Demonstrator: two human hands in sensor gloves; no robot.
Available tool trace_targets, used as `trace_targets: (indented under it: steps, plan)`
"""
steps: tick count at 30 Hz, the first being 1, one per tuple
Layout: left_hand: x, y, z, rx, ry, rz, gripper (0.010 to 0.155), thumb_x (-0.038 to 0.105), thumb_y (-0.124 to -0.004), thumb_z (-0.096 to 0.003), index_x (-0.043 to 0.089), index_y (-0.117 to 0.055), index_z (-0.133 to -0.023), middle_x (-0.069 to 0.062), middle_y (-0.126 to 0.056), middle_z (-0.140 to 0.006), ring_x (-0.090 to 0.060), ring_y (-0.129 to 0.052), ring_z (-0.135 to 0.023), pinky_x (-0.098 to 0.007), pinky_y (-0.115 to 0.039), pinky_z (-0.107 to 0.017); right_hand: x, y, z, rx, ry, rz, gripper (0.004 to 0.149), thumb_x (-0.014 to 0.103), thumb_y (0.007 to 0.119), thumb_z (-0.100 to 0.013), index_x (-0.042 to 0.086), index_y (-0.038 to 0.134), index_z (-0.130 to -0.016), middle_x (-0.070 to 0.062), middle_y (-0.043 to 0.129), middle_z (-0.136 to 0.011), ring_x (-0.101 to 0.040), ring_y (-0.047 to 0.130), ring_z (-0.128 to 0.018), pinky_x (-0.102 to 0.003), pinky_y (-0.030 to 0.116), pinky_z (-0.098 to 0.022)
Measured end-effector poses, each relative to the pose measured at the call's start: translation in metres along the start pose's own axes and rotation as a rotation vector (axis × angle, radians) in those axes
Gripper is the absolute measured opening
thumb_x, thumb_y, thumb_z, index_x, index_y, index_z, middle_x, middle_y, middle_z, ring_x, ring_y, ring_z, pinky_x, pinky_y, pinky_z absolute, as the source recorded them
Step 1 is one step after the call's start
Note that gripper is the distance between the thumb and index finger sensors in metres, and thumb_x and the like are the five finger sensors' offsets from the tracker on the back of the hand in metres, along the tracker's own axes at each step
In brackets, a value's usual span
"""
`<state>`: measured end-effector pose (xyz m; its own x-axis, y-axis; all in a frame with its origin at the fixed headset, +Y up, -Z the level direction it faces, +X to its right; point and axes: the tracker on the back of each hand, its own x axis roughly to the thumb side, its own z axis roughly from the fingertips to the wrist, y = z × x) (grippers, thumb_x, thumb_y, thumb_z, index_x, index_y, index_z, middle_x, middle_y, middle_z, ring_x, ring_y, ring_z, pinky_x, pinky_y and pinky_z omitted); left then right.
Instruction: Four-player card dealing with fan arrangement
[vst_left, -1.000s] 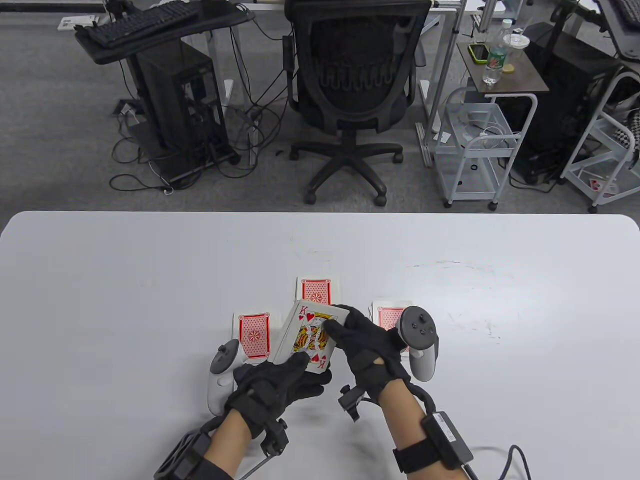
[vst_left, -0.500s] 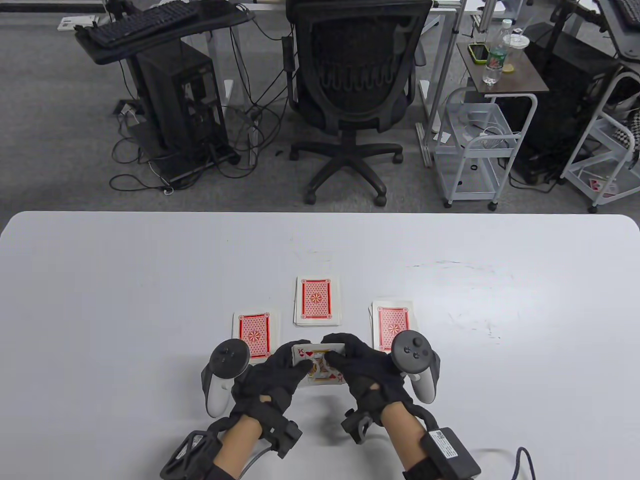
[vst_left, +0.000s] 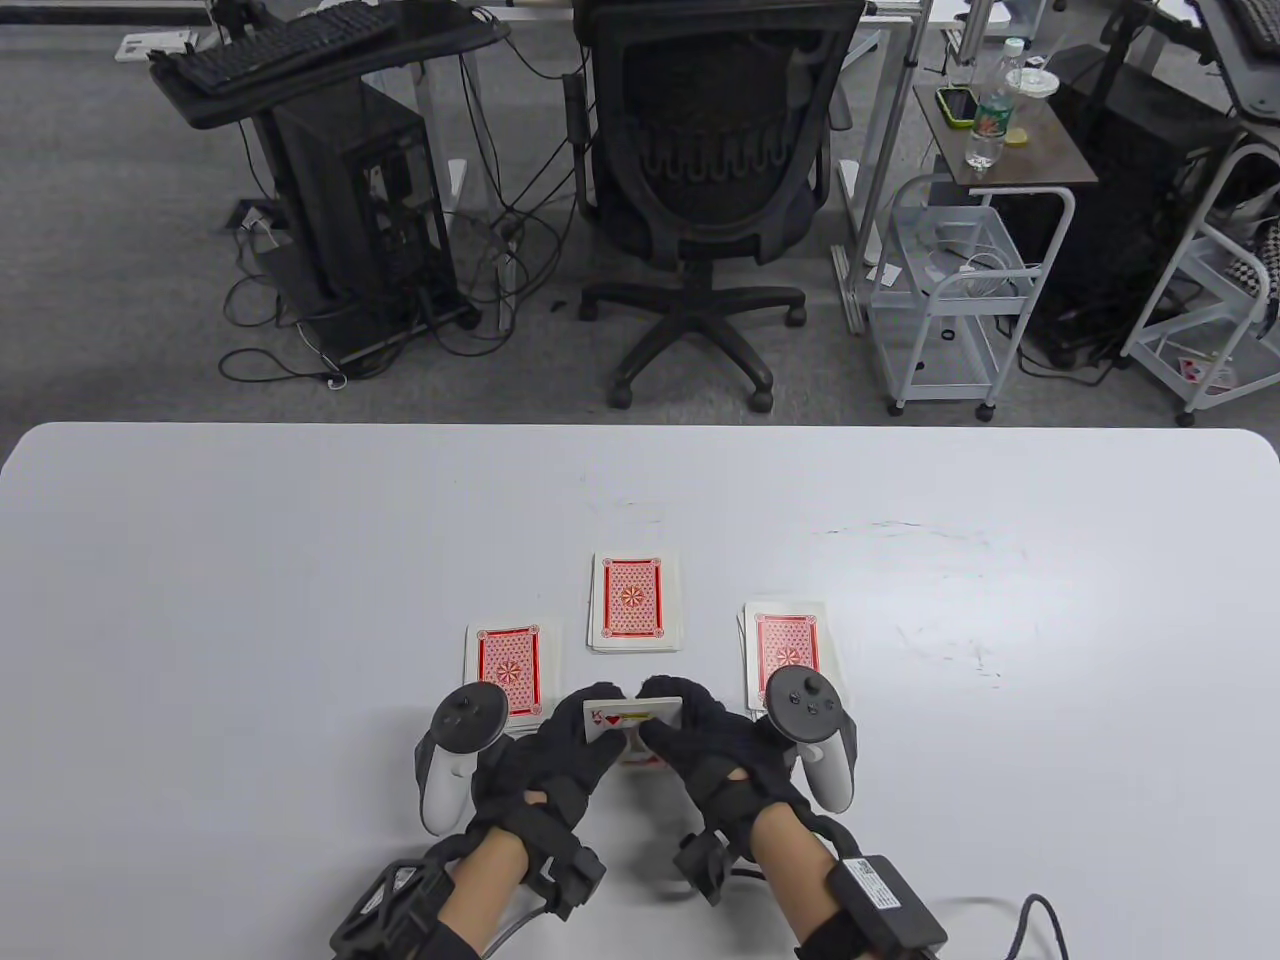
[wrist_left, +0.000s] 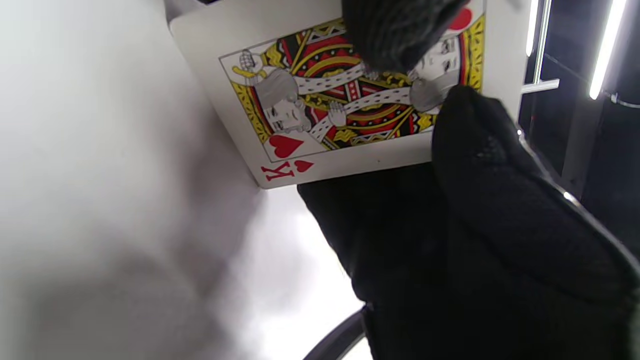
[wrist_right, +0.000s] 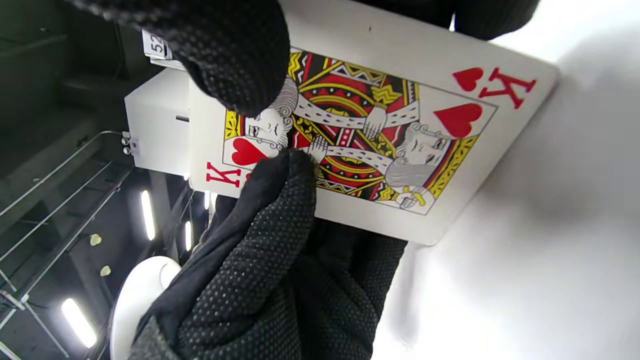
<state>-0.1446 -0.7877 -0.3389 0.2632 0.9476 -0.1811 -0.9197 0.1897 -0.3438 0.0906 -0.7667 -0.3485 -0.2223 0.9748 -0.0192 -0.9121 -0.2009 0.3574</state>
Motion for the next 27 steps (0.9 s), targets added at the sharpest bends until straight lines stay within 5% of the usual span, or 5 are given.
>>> trace_targets:
  steps: [13, 18, 22, 25, 27]
  plan:
    - [-0.002, 0.004, -0.006, -0.045, 0.011, 0.022, 0.055, 0.033, -0.077, -0.0553, 0.035, -0.051, -0.104, 0.008, -0.063, -0.110, -0.028, -0.062, -0.107, -0.047, -0.054, -0.077, 0.006, -0.011, -0.003, -0.023, -0.012, 0.093, 0.044, 0.019, 0.078, -0.052, 0.011, 0.068, -0.094, -0.018, 0.071, -0.094, -0.049, 0.080, -0.085, -0.067, 0.062, -0.058]
    - [-0.012, 0.013, -0.006, -0.084, -0.004, 0.207, 0.080, 0.044, -0.082, -0.0515, 0.028, -0.030, -0.110, 0.001, -0.046, -0.116, -0.035, -0.053, -0.108, -0.050, -0.050, -0.077, 0.026, -0.023, 0.001, -0.092, -0.093, -0.190, 0.044, 0.020, 0.077, -0.052, 0.010, 0.067, -0.094, -0.018, 0.072, -0.092, -0.047, 0.083, -0.083, -0.065, 0.067, -0.057]
    - [-0.007, -0.001, -0.010, -0.295, -0.097, 0.334, 0.095, 0.057, -0.078, -0.0476, 0.025, -0.017, -0.112, -0.006, -0.034, -0.120, -0.040, -0.041, -0.110, -0.054, -0.047, -0.075, 0.027, -0.012, 0.001, 0.005, -0.091, -0.443, 0.044, 0.020, 0.076, -0.053, 0.011, 0.065, -0.095, -0.017, 0.072, -0.093, -0.046, 0.084, -0.084, -0.064, 0.068, -0.057]
    - [0.006, -0.009, -0.007, -0.371, -0.207, 0.325, 0.078, 0.058, -0.067, -0.0497, 0.044, -0.020, -0.110, 0.000, -0.028, -0.122, -0.035, -0.036, -0.112, -0.053, -0.046, -0.077, 0.023, -0.001, 0.002, 0.094, -0.030, -0.484, 0.045, 0.022, 0.075, -0.055, 0.011, 0.065, -0.097, -0.020, 0.072, -0.094, -0.047, 0.084, -0.084, -0.064, 0.066, -0.058]
    - [0.008, -0.010, -0.005, -0.345, -0.219, 0.392, 0.067, 0.054, -0.066, -0.0508, 0.052, -0.031, -0.108, 0.002, -0.033, -0.122, -0.038, -0.042, -0.112, -0.054, -0.049, -0.077, 0.028, -0.005, 0.002, 0.038, -0.018, -0.430, 0.045, 0.021, 0.078, -0.055, 0.011, 0.068, -0.097, -0.016, 0.078, -0.090, -0.045, 0.089, -0.080, -0.064, 0.066, -0.057]
